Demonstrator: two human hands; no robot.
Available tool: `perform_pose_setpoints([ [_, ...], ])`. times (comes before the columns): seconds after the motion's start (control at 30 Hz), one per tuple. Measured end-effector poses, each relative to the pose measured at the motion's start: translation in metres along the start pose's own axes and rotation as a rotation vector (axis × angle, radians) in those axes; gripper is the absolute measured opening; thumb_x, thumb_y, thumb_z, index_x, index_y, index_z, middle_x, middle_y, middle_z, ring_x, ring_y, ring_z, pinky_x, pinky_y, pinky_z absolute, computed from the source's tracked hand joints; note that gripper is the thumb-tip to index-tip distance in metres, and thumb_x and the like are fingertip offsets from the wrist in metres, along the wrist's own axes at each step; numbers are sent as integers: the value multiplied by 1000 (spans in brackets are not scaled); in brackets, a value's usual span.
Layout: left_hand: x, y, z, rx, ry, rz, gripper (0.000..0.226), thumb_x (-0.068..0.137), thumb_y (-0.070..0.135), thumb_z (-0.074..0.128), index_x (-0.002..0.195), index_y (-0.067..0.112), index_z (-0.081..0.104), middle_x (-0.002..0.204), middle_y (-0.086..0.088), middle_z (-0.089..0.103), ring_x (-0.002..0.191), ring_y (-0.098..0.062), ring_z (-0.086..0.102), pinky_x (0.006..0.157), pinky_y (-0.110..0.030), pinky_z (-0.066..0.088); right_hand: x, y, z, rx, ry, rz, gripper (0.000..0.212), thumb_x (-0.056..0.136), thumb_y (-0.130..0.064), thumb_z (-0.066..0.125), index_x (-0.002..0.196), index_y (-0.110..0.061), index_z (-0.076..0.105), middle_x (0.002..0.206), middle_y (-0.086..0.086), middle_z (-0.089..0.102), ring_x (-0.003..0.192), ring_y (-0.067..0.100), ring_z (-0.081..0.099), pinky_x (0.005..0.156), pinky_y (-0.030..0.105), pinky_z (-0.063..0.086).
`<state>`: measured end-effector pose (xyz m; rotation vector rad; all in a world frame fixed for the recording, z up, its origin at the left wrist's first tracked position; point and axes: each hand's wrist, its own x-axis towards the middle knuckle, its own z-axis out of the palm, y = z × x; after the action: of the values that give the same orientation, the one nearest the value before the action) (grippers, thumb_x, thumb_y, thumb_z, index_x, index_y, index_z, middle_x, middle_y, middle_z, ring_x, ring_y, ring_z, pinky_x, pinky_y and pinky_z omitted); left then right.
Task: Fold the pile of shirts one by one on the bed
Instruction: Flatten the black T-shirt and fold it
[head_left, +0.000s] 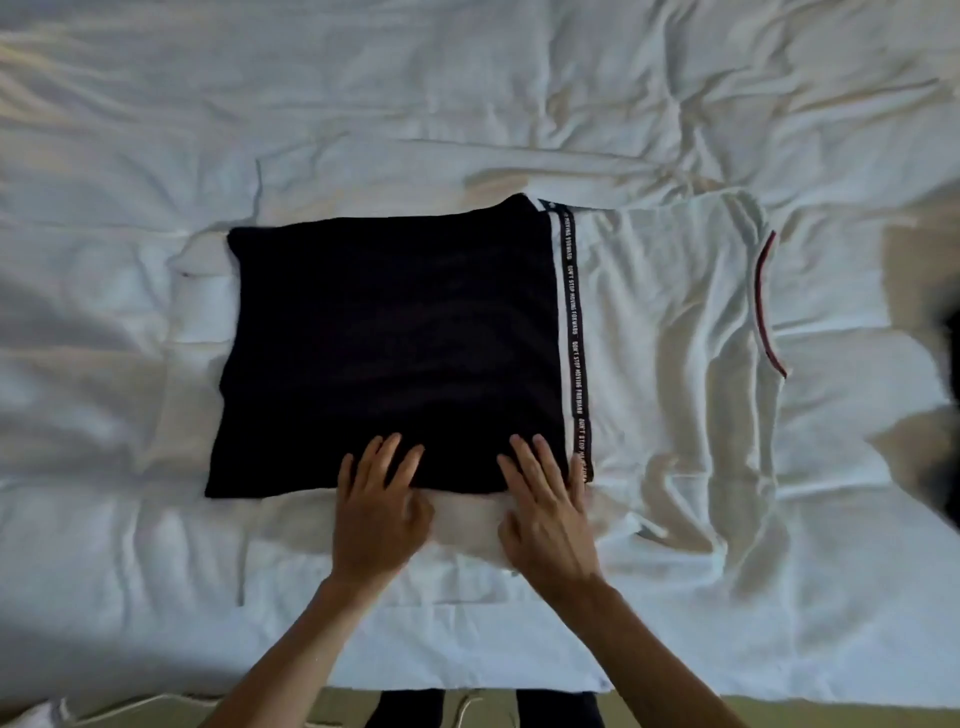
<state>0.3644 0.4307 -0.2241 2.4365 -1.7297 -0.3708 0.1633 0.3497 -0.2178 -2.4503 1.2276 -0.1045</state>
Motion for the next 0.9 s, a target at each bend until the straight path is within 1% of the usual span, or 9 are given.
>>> perform_pose_setpoints([
  [0.1,-3,-48,-8,83,-48,-110,60,87,29,42,146,22,48,154,-10,42,145,-29,34,117,-59,22,25,-14,25,-97,-49,-145,59,81,-19,60,139,-19,51,152,4,45,146,29,29,112,62,18],
  [0.2,2,-69,-9,112,-15,-131,68,84,13,58,150,20,42,156,-11,38,146,-32,32,116,-60,21,41,-15,34,-184,-62,-183,68,77,-8,75,140,-21,53,155,5,40,146,34,31,113,64,21],
  [0.27,5,-77,-6,106,18,-114,79,77,1,68,150,20,43,157,-11,37,146,-33,31,117,-59,22,45,-13,34,-203,-75,-219,73,74,-3,74,141,-20,52,157,7,37,147,35,27,114,65,22],
  [0.33,8,-85,-3,83,52,-99,84,73,-8,71,148,19,46,155,-10,41,145,-32,35,116,-58,28,46,-11,32,-185,-63,-257,66,79,-9,63,143,-18,50,157,6,36,148,34,23,114,66,23],
  [0.43,7,-99,-10,32,144,-64,83,70,-16,72,145,13,49,149,-9,49,139,-30,44,113,-53,35,49,-15,23,-6,18,-263,43,103,-18,35,143,-12,51,154,4,42,148,29,26,114,62,28],
  [0.53,-10,-104,-29,-31,304,71,54,88,-10,49,140,5,54,146,-11,52,138,-26,47,114,-49,36,47,-23,8,163,106,-298,37,102,-15,43,135,-6,58,148,4,50,145,24,35,117,53,30],
  [0.6,-27,-104,-36,-42,316,135,52,92,-9,36,137,5,57,144,-11,54,137,-26,47,114,-47,37,37,-23,5,211,117,-344,35,101,-13,45,130,-4,62,144,4,53,142,21,40,116,49,33],
  [0.77,-46,-109,-16,-19,161,160,42,91,11,45,126,12,68,134,-7,63,132,-27,54,109,-49,40,25,-17,13,148,26,-410,33,96,-27,50,115,-11,72,133,3,63,136,24,48,106,56,40],
  [0.9,-9,-104,-32,-150,267,120,32,78,31,61,99,14,78,106,2,75,107,-23,68,100,-49,47,60,-26,5,196,77,-402,35,87,-36,59,110,-16,75,130,0,65,127,21,57,105,50,42],
])
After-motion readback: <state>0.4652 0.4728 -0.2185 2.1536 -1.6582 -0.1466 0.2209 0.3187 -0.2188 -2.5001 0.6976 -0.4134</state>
